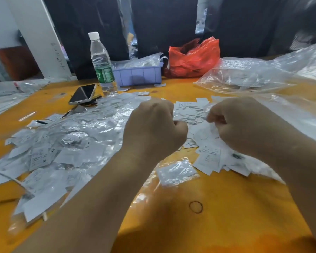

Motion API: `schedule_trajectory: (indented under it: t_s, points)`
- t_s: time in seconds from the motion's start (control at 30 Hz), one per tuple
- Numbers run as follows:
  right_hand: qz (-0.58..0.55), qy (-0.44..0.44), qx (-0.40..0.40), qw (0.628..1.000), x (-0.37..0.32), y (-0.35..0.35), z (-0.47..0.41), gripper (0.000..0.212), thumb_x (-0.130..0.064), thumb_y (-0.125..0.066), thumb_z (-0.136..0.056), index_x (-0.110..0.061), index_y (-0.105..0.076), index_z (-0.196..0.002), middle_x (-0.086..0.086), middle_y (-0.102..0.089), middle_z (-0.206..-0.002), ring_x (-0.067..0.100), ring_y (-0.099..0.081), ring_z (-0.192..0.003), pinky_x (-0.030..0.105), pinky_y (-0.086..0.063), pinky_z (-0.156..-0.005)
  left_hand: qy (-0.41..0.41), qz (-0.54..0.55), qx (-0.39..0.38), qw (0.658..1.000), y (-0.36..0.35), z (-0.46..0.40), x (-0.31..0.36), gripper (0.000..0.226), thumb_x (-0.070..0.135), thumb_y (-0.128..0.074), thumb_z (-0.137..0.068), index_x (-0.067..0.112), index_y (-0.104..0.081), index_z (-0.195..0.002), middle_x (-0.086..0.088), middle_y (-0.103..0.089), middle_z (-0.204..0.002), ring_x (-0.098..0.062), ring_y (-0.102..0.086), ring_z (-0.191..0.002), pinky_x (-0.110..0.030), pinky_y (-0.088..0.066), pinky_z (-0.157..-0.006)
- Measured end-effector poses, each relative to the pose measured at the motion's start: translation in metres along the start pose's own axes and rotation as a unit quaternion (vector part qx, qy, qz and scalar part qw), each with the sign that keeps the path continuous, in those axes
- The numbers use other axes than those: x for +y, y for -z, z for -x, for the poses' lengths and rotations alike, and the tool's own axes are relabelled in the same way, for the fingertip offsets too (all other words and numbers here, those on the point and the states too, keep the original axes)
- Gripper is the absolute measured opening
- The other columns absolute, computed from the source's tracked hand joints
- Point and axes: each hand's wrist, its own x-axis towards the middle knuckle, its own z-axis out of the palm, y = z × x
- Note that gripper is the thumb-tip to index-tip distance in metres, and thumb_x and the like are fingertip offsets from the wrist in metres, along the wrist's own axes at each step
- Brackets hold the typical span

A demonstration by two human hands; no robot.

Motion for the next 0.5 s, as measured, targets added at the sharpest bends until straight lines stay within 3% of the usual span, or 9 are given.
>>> schedule_trajectory:
  t_s: [0.13,0.23,0.33,0.43,0.5]
  points:
    - [0.049,-0.019,0.085,0.995,0.013,0.013,0.01,0.037,0.008,-0.048,-0.079,-0.012,-0.073,-0.098,0.008,-0.068,-0.097,0.028,-0.061,-0.094,0.045,-0.053,-0.084,-0.017,-0.034,-0.014,0.999,-0.017,-0.002,0.023,0.028,0.018,-0.058,-0.071,0.016,-0.036,-0.054,0.003,-0.04,-0.057,-0.014,-0.039,-0.052,-0.022,-0.023,-0.046]
    - [0.131,-0.091,0.017,0.987,0.021,0.008,0.024,0.026,0.005,-0.048,-0.079,-0.014,-0.065,-0.083,0.007,-0.062,-0.085,0.028,-0.06,-0.078,0.042,-0.055,-0.071,-0.054,-0.04,-0.03,0.997,-0.03,0.005,0.033,0.029,0.021,-0.056,-0.076,0.02,-0.034,-0.058,0.008,-0.04,-0.063,-0.014,-0.037,-0.053,-0.022,-0.024,-0.046]
    - [0.16,-0.107,-0.07,0.979,0.021,-0.005,0.037,0.027,0.0,-0.049,-0.083,-0.022,-0.044,-0.068,-0.001,-0.049,-0.079,0.021,-0.054,-0.072,0.036,-0.052,-0.065,-0.064,-0.024,-0.054,0.996,-0.038,0.012,0.028,0.034,0.026,-0.056,-0.083,0.025,-0.03,-0.061,0.007,-0.039,-0.073,-0.017,-0.039,-0.063,-0.025,-0.025,-0.048]
    - [0.158,-0.108,-0.093,0.977,0.019,-0.011,0.038,0.02,-0.005,-0.049,-0.086,-0.02,-0.044,-0.075,-0.003,-0.037,-0.082,0.021,-0.049,-0.072,0.037,-0.051,-0.063,-0.054,-0.012,-0.076,0.996,-0.039,0.015,0.026,0.03,0.027,-0.057,-0.081,0.023,-0.034,-0.062,0.008,-0.039,-0.077,-0.017,-0.039,-0.068,-0.025,-0.026,-0.049]
    - [0.18,-0.124,-0.096,0.971,0.016,-0.012,0.037,0.012,-0.01,-0.05,-0.088,-0.021,-0.05,-0.094,-0.002,-0.032,-0.087,0.021,-0.042,-0.077,0.035,-0.042,-0.059,-0.049,-0.003,-0.089,0.995,-0.04,0.015,0.025,0.03,0.027,-0.057,-0.08,0.023,-0.034,-0.061,0.009,-0.039,-0.077,-0.016,-0.04,-0.068,-0.024,-0.026,-0.049]
